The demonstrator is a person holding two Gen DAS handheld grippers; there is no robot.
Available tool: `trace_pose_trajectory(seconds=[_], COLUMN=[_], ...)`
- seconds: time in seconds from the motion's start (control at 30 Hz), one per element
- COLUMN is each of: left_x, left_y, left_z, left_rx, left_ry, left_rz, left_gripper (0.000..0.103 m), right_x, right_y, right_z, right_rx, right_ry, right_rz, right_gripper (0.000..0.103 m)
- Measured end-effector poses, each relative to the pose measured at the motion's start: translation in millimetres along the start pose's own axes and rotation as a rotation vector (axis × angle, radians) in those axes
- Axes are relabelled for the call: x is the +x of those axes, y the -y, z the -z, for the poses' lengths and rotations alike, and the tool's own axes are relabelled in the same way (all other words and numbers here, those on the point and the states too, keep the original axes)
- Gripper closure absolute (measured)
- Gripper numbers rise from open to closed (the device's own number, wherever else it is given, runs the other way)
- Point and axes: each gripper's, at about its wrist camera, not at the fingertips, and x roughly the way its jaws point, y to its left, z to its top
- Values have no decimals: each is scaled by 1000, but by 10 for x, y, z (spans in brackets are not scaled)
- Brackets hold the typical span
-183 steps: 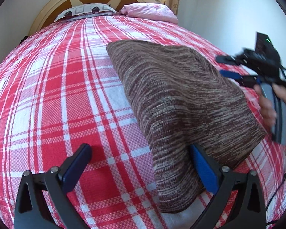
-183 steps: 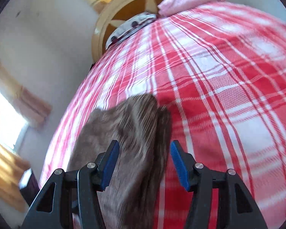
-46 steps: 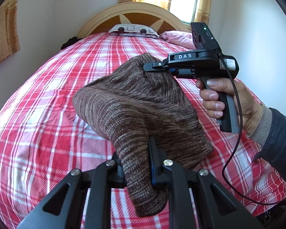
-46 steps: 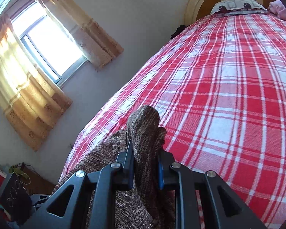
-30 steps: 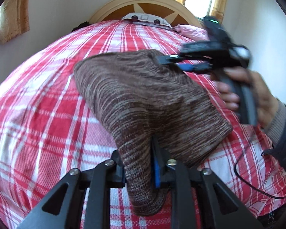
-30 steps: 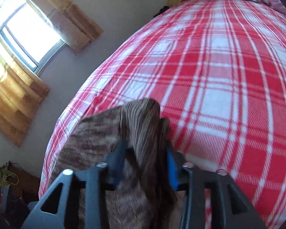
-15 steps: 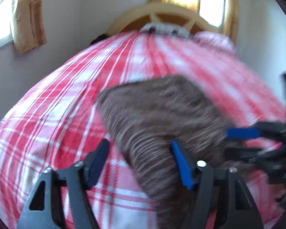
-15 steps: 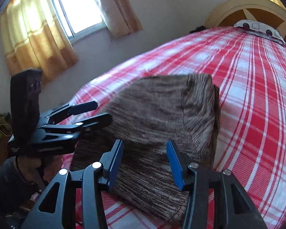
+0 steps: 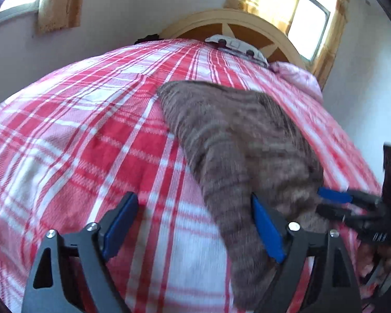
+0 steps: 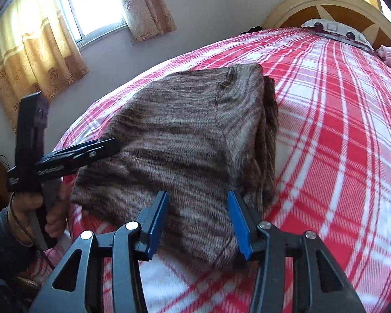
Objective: Fold small clothes
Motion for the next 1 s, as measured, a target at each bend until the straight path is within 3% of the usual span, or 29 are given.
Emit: trace_pose_trajectory(seconds=[0.2,0.33,0.43,0.8,1.0], left_x=[-344,-781,-1076,-1439,-1468], left_y=[25,251,409,552,586], left_z=[67,23,-47,-157,-158], left_rx=[-8,97,172,167,159], left_ry=[19,120,225,301,310], left_rz=[-18,-60,-144,-111,-103], left_gripper=[14,8,2,2,2], right_x=[-269,-578,-845,-1514,-1617], right_y=[-50,-170,-296,-734,-775], right_z=[90,157,178,157,173], right_rx=[63,74,59,-10,-11], right_ry=[38,73,145,321,346], right_rz=[82,119,150,237,239], right_gripper=[54,54,53,48,45])
